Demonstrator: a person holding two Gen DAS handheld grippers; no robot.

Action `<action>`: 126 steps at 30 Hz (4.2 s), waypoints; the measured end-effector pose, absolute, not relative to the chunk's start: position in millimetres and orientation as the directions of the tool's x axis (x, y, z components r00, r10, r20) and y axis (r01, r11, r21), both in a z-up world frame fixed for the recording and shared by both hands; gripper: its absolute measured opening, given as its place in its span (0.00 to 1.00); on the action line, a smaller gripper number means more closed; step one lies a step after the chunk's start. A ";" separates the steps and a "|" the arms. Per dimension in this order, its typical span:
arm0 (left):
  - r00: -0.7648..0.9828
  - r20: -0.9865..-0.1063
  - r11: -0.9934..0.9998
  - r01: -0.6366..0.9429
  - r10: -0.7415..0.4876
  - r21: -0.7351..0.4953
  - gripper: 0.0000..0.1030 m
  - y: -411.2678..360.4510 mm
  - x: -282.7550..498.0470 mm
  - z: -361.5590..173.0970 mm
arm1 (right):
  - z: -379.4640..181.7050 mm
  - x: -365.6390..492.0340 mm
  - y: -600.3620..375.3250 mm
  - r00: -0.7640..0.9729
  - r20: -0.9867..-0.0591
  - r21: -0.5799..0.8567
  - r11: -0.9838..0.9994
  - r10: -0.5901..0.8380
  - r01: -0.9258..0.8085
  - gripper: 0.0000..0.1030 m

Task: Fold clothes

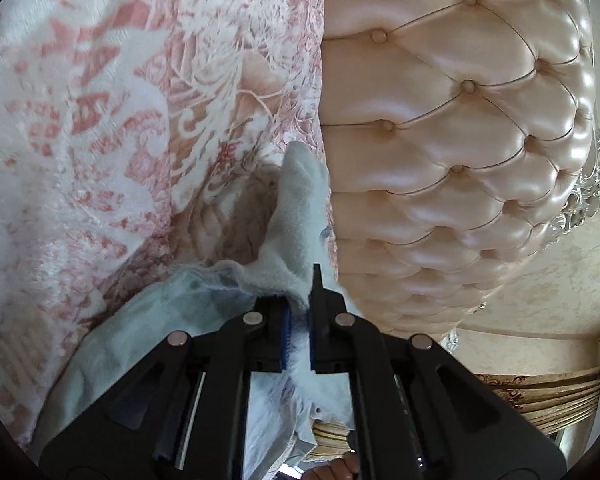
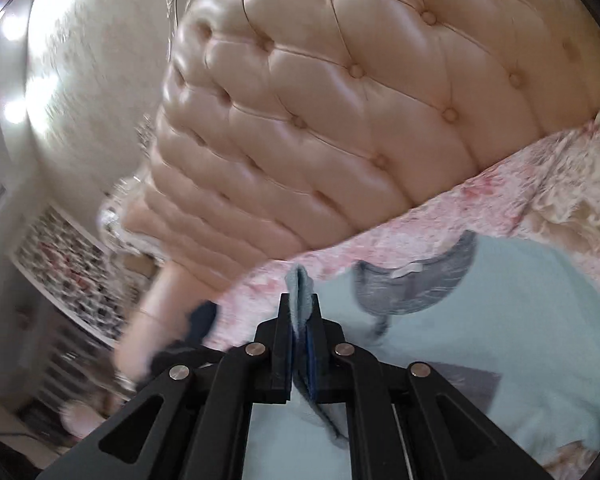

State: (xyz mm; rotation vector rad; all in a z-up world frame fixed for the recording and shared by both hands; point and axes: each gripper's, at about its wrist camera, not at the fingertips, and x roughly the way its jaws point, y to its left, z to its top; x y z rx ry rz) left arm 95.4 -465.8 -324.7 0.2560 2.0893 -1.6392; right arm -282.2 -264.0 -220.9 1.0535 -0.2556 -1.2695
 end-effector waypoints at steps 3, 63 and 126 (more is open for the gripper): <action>-0.831 -0.546 0.232 0.514 -0.103 -0.826 0.05 -465.6 86.9 -328.5 | -247.4 -295.2 -267.6 0.320 -0.492 0.765 -0.227 -0.810 0.603 0.05; -0.679 -0.733 -0.521 0.609 0.048 -0.598 0.61 -537.2 53.4 -232.9 | -294.4 -291.5 -273.3 0.048 -0.848 0.355 -0.499 -0.527 0.791 0.06; -0.438 -0.893 -0.828 0.460 0.103 -0.321 0.11 -563.0 -39.8 -263.8 | -292.9 -291.2 -271.2 0.063 -0.854 0.361 -0.499 -0.517 0.788 0.06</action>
